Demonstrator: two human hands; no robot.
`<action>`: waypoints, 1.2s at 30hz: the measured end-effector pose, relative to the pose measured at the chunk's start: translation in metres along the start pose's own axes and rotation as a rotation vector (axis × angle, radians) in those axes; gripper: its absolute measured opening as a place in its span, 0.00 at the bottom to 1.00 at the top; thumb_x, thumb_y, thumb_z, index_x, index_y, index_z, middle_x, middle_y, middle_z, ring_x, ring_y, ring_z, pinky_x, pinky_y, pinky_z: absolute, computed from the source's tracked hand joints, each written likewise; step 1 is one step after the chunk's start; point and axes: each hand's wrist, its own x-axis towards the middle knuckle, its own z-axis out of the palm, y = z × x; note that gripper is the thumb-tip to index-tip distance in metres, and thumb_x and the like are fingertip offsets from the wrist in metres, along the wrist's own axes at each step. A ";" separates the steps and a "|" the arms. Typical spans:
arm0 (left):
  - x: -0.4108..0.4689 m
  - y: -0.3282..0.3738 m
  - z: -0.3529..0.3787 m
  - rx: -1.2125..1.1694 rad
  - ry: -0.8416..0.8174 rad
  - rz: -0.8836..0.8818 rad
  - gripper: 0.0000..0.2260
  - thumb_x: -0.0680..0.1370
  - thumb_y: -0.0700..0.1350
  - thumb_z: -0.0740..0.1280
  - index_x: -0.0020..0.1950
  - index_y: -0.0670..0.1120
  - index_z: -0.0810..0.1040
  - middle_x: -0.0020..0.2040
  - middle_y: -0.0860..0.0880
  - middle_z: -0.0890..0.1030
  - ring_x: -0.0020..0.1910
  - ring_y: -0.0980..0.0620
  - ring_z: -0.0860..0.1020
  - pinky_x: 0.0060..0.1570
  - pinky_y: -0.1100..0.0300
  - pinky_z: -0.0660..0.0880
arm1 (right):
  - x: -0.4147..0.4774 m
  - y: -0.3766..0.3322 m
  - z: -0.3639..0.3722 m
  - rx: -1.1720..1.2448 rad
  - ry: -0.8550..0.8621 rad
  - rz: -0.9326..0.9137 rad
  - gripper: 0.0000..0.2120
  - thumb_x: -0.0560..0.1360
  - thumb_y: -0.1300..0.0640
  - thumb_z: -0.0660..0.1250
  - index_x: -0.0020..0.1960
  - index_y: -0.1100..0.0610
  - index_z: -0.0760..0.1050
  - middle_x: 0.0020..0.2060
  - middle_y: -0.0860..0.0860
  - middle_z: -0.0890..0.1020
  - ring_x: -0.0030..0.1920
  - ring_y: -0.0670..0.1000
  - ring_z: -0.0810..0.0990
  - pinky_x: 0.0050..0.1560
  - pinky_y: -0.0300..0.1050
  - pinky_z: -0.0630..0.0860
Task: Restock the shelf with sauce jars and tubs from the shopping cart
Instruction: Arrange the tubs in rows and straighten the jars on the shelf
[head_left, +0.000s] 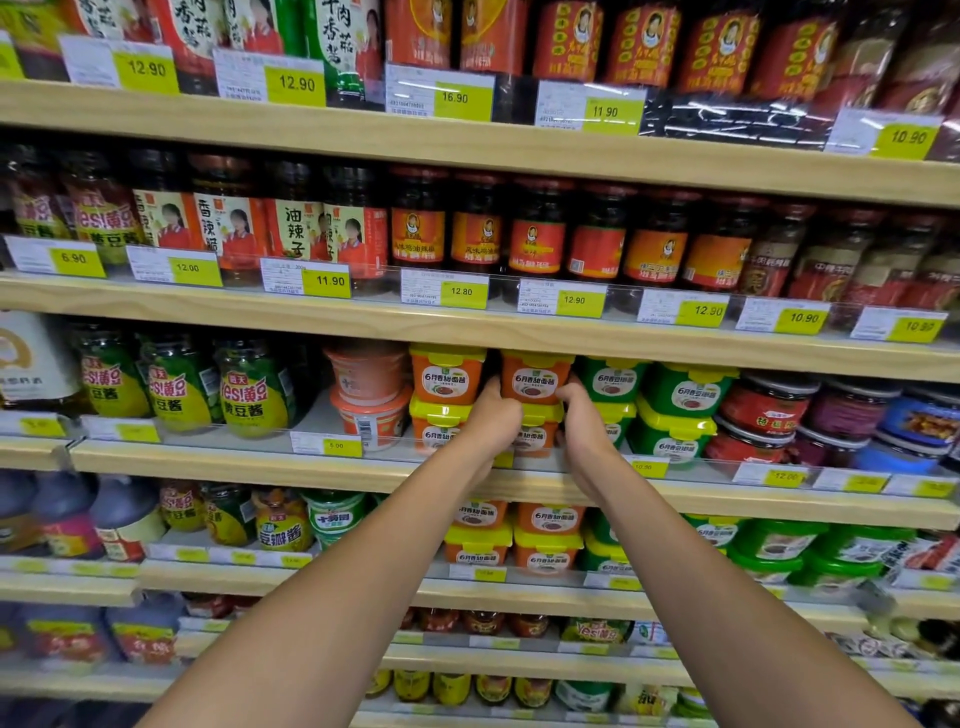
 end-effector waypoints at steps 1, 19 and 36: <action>0.000 0.000 -0.001 0.002 -0.007 -0.002 0.22 0.79 0.39 0.62 0.73 0.53 0.71 0.63 0.49 0.81 0.59 0.48 0.80 0.56 0.52 0.80 | 0.000 0.000 0.000 0.006 -0.006 0.002 0.15 0.78 0.57 0.58 0.62 0.52 0.76 0.48 0.54 0.84 0.45 0.51 0.83 0.36 0.42 0.78; -0.057 -0.044 -0.113 0.381 0.480 0.334 0.13 0.77 0.39 0.69 0.57 0.52 0.72 0.55 0.53 0.74 0.54 0.50 0.78 0.51 0.53 0.77 | 0.003 0.007 0.000 -0.159 -0.073 -0.060 0.15 0.77 0.52 0.63 0.63 0.43 0.75 0.54 0.46 0.85 0.55 0.51 0.84 0.57 0.58 0.81; 0.011 -0.050 -0.191 0.692 0.329 0.136 0.36 0.68 0.59 0.78 0.69 0.47 0.67 0.64 0.41 0.79 0.61 0.37 0.79 0.57 0.45 0.77 | -0.006 0.019 0.000 -0.544 -0.046 -0.222 0.41 0.71 0.64 0.76 0.77 0.49 0.60 0.64 0.48 0.76 0.64 0.51 0.76 0.66 0.53 0.74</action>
